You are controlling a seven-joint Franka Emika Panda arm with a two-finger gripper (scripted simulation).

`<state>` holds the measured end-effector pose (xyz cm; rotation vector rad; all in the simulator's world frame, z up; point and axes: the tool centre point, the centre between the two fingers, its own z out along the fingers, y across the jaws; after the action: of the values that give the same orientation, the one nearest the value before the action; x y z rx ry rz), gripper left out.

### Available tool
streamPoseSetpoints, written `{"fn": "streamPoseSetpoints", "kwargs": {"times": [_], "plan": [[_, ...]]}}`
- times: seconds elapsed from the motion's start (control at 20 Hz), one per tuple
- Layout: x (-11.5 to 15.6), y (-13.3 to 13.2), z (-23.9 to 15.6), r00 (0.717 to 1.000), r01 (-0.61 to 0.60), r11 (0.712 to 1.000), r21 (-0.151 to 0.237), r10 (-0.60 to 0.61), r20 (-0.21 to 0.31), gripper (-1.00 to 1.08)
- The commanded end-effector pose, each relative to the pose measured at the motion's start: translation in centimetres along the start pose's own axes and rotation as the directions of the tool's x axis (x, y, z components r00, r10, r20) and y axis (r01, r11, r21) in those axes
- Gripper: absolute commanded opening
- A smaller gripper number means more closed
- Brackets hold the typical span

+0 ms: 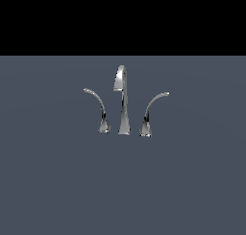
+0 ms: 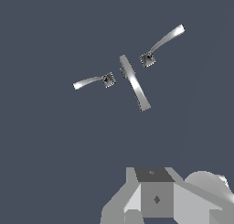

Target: Turn on the faucet by rotating a designated handle.

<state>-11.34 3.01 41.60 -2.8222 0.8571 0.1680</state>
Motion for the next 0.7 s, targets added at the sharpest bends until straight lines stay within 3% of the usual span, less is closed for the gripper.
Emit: {"fn": "streamPoseSetpoints", "kwargs": {"times": [0.0, 0.3, 0.65], "plan": [[1.1, -1.1, 1.2, 0.998, -0.069, 0.998, 0.005, 0.069, 0.011, -1.00], [3.8, -3.6, 4.3, 0.972, -0.234, 0.972, 0.004, 0.234, 0.026, -1.00], [6.6, -6.1, 8.3, 0.907, -0.420, 0.907, -0.011, 0.420, 0.022, -1.00]]}}
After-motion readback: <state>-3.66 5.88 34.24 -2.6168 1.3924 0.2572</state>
